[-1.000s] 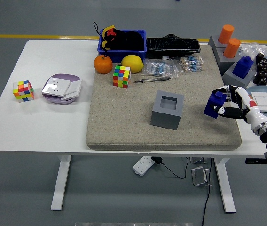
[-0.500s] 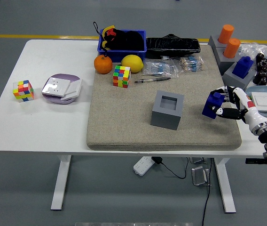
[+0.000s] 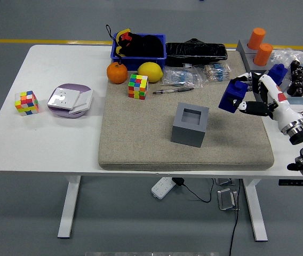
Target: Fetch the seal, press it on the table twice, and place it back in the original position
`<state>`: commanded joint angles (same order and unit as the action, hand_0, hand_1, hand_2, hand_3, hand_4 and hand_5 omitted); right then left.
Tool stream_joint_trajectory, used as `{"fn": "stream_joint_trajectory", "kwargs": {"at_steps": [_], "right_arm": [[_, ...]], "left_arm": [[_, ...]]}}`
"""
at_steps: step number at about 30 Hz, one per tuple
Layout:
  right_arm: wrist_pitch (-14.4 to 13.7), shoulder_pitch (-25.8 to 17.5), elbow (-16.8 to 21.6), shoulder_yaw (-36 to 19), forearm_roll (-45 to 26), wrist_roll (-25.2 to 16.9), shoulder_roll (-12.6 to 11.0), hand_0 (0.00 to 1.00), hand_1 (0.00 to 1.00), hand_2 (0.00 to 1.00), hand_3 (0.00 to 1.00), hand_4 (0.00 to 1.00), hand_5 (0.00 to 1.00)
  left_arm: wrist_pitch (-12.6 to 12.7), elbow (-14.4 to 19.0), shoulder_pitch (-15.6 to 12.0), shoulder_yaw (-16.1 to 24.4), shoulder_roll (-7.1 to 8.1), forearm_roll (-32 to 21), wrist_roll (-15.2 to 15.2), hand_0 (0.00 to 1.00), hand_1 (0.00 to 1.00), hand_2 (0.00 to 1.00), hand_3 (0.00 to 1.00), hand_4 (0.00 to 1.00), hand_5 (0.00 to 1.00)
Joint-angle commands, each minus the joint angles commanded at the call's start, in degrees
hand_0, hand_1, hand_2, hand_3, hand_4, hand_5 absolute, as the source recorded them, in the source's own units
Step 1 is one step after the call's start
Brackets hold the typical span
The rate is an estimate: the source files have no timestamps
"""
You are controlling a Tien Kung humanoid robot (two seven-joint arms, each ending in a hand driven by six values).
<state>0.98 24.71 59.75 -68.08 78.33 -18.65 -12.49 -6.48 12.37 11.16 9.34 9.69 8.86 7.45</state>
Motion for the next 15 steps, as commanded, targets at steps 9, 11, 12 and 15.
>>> {"fn": "stream_joint_trajectory", "kwargs": {"at_steps": [9,11,12,15], "right_arm": [[0.33,2.58,-1.17,5.81,-1.37,0.10,1.72,0.445,0.352,0.362,0.364,0.620,0.002],[0.38,2.96,-1.71,7.09,-1.68,0.11,1.87,0.445,0.352,0.362,0.364,0.620,0.002],[0.39,3.09,-1.92,7.57,-1.80,0.11,1.95,0.445,0.352,0.362,0.364,0.620,0.002],[0.39,3.45,-2.48,8.76,-2.12,0.03,2.13,0.446,0.352,0.363,0.365,0.620,0.002]], "left_arm": [[0.01,-0.02,0.13,0.04,0.01,-0.03,-0.01,0.816,0.814,0.789,0.835,0.794,0.400],[0.00,-0.03,0.11,0.02,-0.03,-0.04,0.01,0.816,0.814,0.789,0.835,0.794,0.400],[0.00,-0.03,0.09,0.03,-0.04,-0.04,0.01,0.816,0.814,0.789,0.835,0.794,0.400],[0.00,-0.05,0.08,-0.13,-0.05,-0.12,0.03,0.815,0.815,0.789,0.835,0.795,0.401]]}}
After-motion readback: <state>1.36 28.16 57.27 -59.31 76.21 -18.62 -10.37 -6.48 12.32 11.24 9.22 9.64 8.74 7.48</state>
